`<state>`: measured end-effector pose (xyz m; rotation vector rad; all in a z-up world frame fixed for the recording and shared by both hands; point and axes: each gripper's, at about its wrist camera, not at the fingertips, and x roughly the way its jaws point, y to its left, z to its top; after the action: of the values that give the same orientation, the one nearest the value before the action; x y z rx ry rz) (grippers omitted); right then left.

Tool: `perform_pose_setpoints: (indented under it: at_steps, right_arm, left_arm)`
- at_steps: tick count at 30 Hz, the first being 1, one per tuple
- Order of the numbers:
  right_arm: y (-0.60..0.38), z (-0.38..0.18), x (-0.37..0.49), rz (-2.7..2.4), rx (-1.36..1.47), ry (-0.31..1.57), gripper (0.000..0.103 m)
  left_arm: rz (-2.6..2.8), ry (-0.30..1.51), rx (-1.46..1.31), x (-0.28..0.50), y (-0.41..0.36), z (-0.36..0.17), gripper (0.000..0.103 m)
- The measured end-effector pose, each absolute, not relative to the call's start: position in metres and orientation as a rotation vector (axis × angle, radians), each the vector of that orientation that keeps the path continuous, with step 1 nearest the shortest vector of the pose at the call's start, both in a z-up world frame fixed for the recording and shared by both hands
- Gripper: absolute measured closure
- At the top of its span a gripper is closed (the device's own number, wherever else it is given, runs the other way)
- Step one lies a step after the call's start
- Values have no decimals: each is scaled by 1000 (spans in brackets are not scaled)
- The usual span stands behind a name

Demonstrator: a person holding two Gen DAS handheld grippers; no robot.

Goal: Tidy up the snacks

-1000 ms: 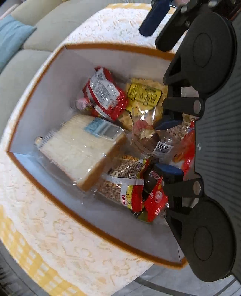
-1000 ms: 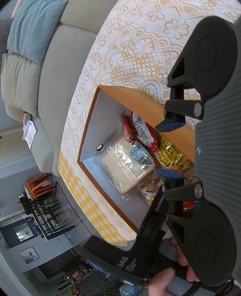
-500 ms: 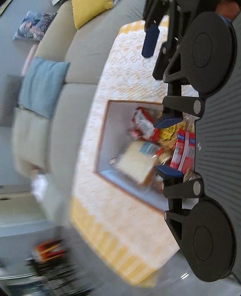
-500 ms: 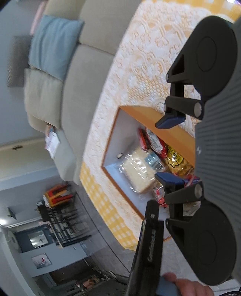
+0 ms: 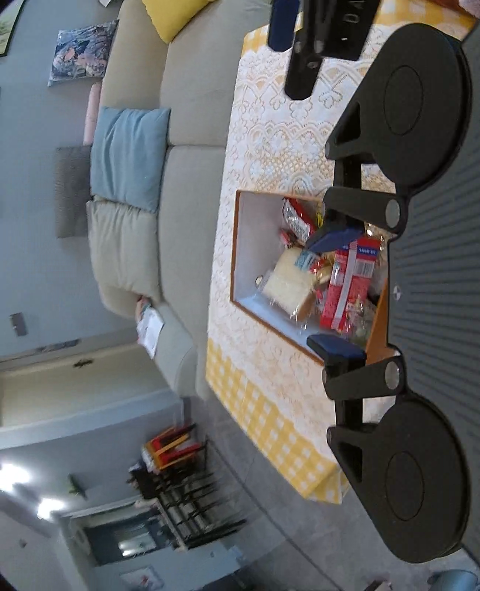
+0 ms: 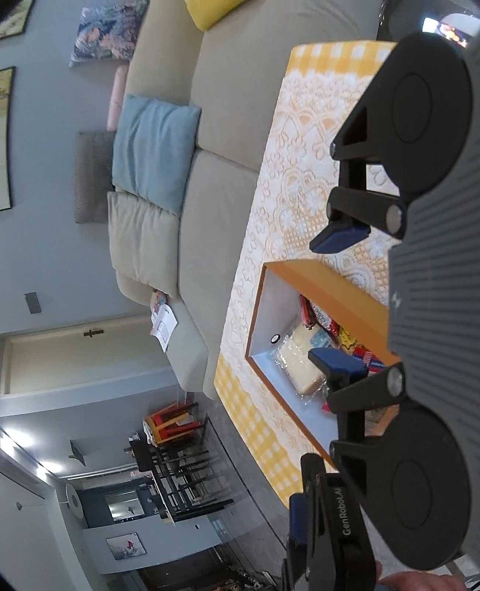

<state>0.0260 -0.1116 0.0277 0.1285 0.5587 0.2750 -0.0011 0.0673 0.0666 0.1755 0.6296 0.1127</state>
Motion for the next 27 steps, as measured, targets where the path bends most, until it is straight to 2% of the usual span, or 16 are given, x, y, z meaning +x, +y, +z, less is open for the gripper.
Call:
perform_pose_setpoints:
  at_steps: [5, 15, 27]
  right_arm:
    - [-105, 23, -5, 282, 113, 574, 47]
    - [-95, -7, -20, 295, 36, 662, 47]
    - [-86, -20, -14, 302, 23, 715, 47]
  left_arm:
    - [136, 641, 165, -20, 69, 61, 32]
    - [161, 836, 80, -15, 85, 21, 32]
    - [154, 887, 73, -25, 83, 9, 32]
